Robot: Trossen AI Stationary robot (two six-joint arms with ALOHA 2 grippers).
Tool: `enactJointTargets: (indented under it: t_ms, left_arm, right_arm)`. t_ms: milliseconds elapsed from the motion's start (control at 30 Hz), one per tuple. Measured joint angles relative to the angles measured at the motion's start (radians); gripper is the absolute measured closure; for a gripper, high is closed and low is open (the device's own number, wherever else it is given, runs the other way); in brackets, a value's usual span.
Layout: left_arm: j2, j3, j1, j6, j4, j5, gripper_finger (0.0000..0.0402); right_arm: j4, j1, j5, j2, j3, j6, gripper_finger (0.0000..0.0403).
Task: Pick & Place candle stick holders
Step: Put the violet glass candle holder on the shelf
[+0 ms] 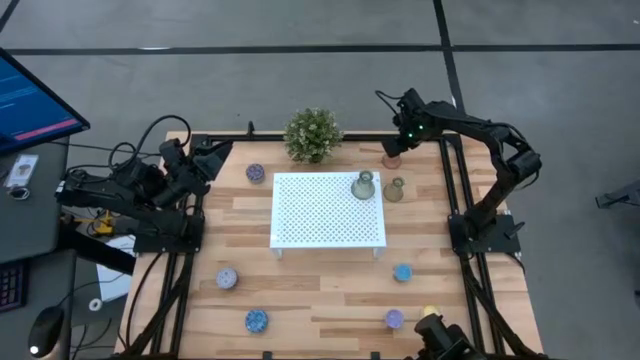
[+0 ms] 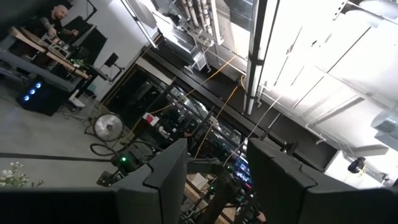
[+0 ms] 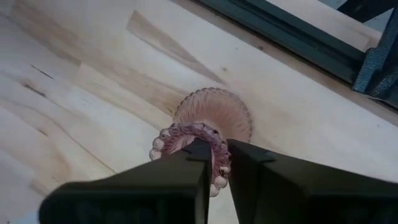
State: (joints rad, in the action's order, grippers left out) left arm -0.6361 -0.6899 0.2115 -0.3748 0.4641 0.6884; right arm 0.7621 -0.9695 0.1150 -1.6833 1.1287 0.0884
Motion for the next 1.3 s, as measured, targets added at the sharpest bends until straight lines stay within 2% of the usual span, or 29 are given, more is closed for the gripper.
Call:
enactJointTargets:
  t_ms: [200,400,633,767,900,1167,1300]
  left_arm:
    - [0.0,0.0,0.0,0.0,0.0,0.0,0.0234]
    - [0.0,0.0,0.0,0.0,0.0,-0.004,0.0234]
    - [0.0,0.0,0.0,0.0,0.0,-0.004,0.0234]
    - [0.0,0.0,0.0,0.0,0.0,-0.005,0.0234]
    - [0.0,0.0,0.0,0.0,0.0,-0.004,0.0234]
    - [0.0,0.0,0.0,0.0,0.0,-0.004,0.0234]
    - [0.0,0.0,0.0,0.0,0.0,-0.004,0.0234]
  right_arm:
    - [0.081,0.0,-0.038,0.018,0.085,-0.013,0.0384]
    - [0.261,0.007,-0.063,0.032,0.336,-0.032,0.0384]
    - [0.39,0.118,-0.078,0.029,0.683,-0.038,0.0384]
    - [0.425,0.227,-0.074,0.026,0.816,-0.028,0.0384]
    - [0.422,0.365,-0.07,0.026,0.877,0.012,0.0384]
    - [0.345,0.629,-0.064,0.002,0.886,0.081,0.0384]
    - [0.359,0.706,-0.057,-0.047,0.887,0.096,0.0384]
